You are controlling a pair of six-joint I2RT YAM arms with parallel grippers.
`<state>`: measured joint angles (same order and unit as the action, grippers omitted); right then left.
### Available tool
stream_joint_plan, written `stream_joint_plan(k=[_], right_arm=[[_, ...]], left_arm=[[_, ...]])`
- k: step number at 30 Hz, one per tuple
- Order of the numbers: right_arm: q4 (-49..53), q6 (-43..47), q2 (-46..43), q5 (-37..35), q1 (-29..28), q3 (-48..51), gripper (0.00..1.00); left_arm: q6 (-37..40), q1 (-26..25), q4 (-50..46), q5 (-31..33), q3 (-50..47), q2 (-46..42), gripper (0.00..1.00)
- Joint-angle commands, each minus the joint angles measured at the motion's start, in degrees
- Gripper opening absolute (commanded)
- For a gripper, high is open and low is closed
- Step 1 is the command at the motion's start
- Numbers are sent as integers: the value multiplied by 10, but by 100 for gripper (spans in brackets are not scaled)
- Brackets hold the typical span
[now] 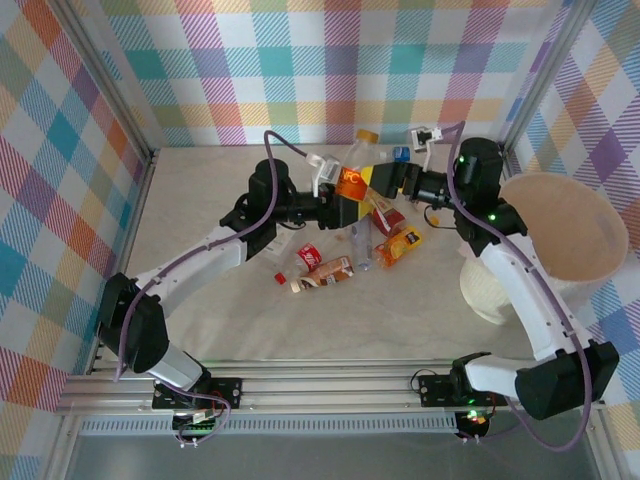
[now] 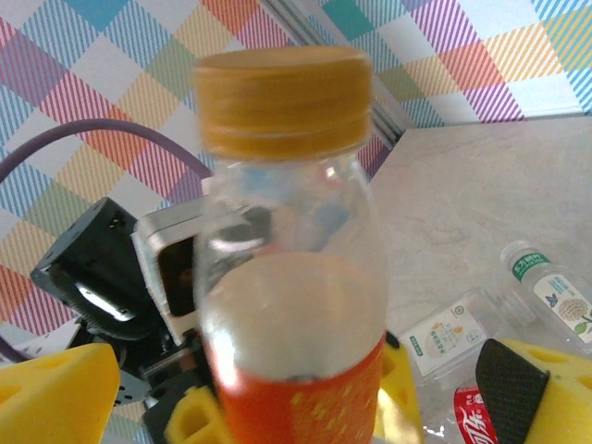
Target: Put the plastic bottles in the bin
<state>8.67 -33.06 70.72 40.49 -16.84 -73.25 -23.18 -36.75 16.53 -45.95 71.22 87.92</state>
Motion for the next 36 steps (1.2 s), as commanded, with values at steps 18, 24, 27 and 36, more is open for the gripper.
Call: stream_joint_plan(k=[18,24,27,36], right_arm=[[-41,-16,62,54,2,-53,72],[-26,-4,64,26,2,-53,58],[0,11,57,-13,3,-51,53],[148,125,13,-272,9,-71,47]], left_arm=[[-6,-21,42,-28,47,42,44],[-5,-22,40,-28,51,46,45],[3,-22,5,-6,59,46,56],[35,-23,-40,133,23,10,99]])
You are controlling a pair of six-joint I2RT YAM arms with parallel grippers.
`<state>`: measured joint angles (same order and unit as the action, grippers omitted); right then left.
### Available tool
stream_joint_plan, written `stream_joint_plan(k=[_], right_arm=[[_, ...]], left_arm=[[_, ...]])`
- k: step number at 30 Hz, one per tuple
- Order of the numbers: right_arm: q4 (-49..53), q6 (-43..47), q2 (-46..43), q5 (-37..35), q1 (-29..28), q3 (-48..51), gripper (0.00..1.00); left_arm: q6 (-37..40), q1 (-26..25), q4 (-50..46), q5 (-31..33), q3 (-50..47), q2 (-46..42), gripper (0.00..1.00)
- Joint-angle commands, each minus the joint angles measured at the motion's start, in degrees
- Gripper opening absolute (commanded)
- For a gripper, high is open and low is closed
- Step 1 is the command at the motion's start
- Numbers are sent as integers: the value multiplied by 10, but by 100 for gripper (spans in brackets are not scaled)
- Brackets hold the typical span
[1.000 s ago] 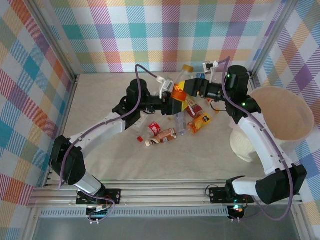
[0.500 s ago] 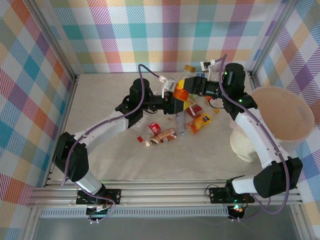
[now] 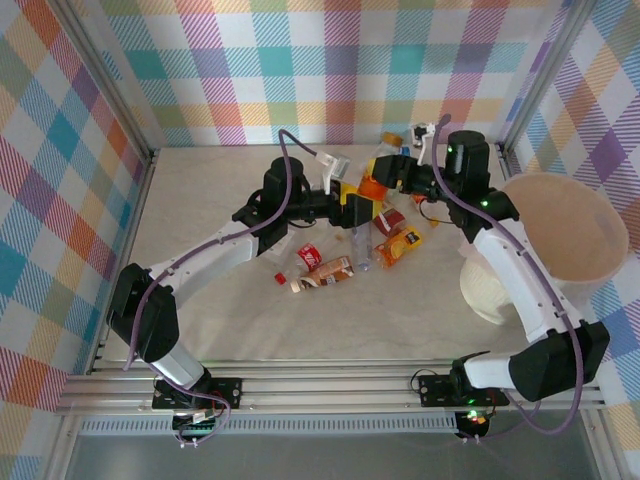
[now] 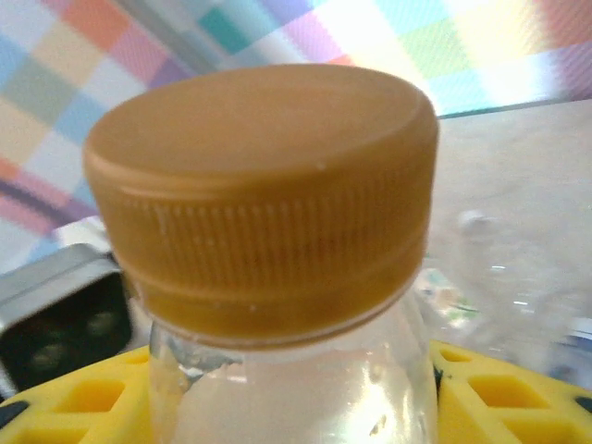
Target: Put the plastic bottles in the bin
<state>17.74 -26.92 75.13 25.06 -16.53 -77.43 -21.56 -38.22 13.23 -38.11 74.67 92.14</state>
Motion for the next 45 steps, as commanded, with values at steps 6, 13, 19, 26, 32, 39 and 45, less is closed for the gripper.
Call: stream_joint_plan(k=[6,13,19,26,32,39,45], right_arm=[[116,182,-71,-294,13,-56,46],[159,266,-89,-428,59,-97,46],[222,270,-92,-441,164,-132,45],[202,306,-96,-541,257,-93,45],[186,281,-97,-538,328,-37,46],[155,236,-81,-520,347,38,48],[113,213,-76,-518,348,81,50]], left_arm=[[23,-14,-39,233,-36,-51,100],[-23,-15,-75,391,-43,-37,100],[-40,-19,-65,445,-59,-31,100],[-34,-19,-36,492,-91,-45,100],[-37,-21,-71,510,-73,-45,100],[-33,-37,-170,558,-41,-57,100],[-53,-38,-225,591,-46,-76,100]])
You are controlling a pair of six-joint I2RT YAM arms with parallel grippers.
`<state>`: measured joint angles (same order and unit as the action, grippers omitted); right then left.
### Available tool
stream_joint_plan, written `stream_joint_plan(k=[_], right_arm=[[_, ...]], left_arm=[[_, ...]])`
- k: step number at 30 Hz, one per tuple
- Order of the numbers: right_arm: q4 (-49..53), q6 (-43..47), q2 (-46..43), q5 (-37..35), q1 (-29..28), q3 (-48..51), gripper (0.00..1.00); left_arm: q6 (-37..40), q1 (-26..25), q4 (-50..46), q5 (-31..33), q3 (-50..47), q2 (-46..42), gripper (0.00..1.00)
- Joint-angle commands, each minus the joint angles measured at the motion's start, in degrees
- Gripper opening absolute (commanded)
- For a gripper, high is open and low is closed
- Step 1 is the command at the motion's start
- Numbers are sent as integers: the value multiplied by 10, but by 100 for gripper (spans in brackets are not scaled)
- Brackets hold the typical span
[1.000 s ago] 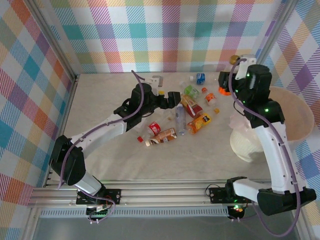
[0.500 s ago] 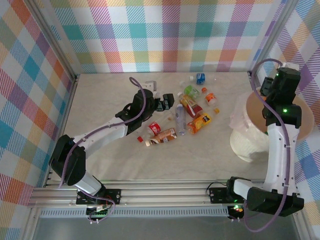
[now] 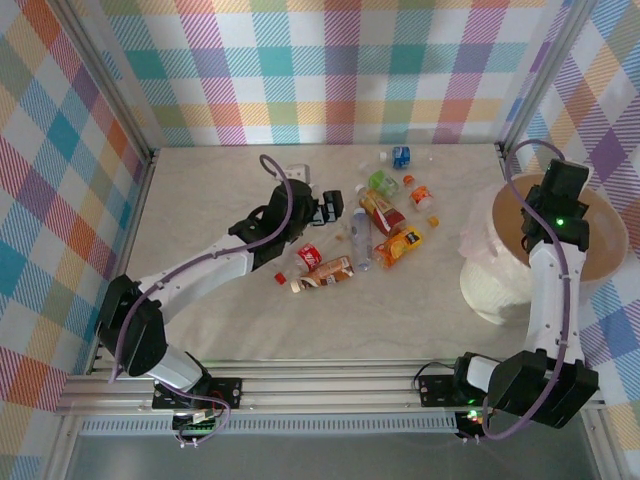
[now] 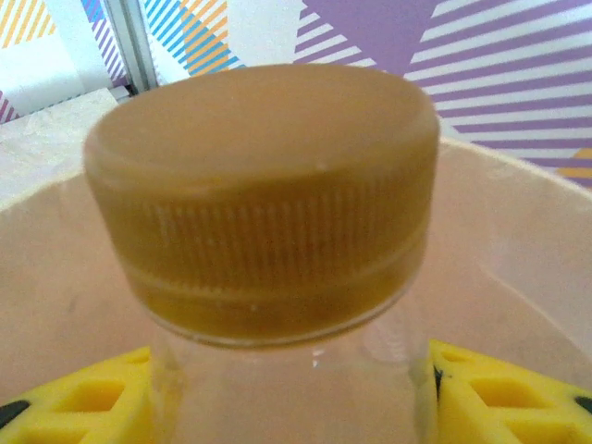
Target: Put the plastic bottles in the bin
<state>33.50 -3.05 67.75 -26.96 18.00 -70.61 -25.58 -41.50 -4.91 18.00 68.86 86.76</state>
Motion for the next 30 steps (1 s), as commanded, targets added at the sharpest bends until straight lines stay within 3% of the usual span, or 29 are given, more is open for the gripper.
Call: stream_joint_plan(k=[1,11,16,18,23,30], right_arm=[[-46,-29,0,2,4,17,51],[-40,-58,14,5,4,38,61],[-31,-53,6,7,4,33,83],[-29,-50,-3,15,4,33,87],[-21,-50,-28,55,4,26,91],[10,-85,-74,177,-3,-16,94]], left_arm=[[-19,-5,-53,33,13,-21,100],[-37,-5,-80,72,26,-10,100],[-39,-4,-84,85,34,-1,100],[-39,-4,-85,88,36,3,100],[-47,-4,-79,93,42,12,100],[-81,-4,-77,114,45,24,100]])
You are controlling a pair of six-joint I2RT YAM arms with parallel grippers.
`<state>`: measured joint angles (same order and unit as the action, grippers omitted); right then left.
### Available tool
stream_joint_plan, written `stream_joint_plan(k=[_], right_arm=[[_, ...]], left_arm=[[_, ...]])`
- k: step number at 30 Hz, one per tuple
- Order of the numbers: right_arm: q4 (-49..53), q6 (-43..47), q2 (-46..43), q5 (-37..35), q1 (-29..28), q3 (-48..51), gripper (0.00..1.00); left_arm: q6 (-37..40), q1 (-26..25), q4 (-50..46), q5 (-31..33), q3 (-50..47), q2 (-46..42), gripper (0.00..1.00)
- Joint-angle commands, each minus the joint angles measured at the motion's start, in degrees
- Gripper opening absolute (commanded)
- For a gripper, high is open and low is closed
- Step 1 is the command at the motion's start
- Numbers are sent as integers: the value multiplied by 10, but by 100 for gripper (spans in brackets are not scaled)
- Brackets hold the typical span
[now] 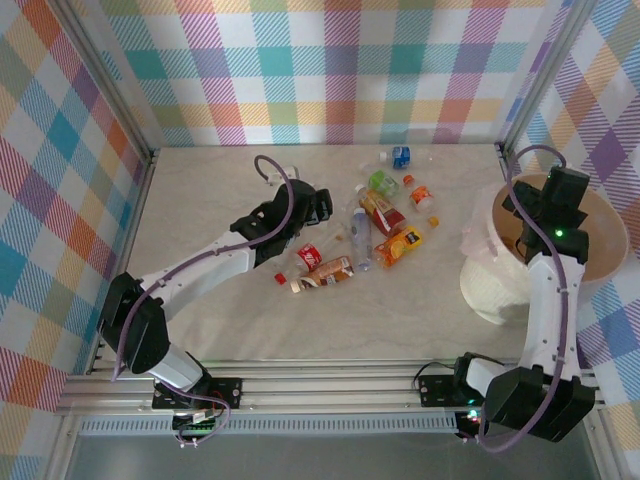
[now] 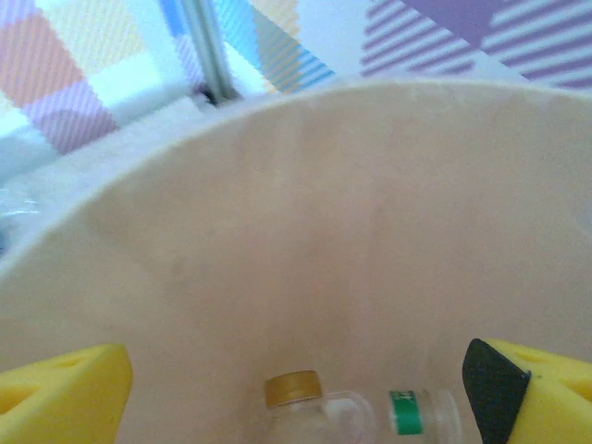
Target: Put the plastic bottles in the bin
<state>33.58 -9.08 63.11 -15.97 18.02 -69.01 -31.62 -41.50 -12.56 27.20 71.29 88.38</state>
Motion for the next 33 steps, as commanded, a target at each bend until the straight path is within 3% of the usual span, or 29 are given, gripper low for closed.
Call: stream_joint_plan(k=[1,9,14,20,25,29,33], right_arm=[[11,-29,-35,76,-7,-37,95],[27,-45,-48,175,-69,-93,100],[-13,-42,-38,311,-116,-113,100],[-15,-36,18,366,-241,-132,100],[-9,-32,82,321,-330,-122,100],[17,-62,122,163,-383,-104,100],[-55,-138,103,74,-401,-3,100]], left_arm=[[-25,-5,1,22,22,9,100],[-56,-4,31,16,16,6,100],[-68,-4,44,19,5,-3,100],[-81,-4,69,27,-30,-20,100],[-112,-4,24,55,-42,-32,100],[-129,-4,10,66,-60,-42,100],[-133,-4,-1,82,-68,-48,100]])
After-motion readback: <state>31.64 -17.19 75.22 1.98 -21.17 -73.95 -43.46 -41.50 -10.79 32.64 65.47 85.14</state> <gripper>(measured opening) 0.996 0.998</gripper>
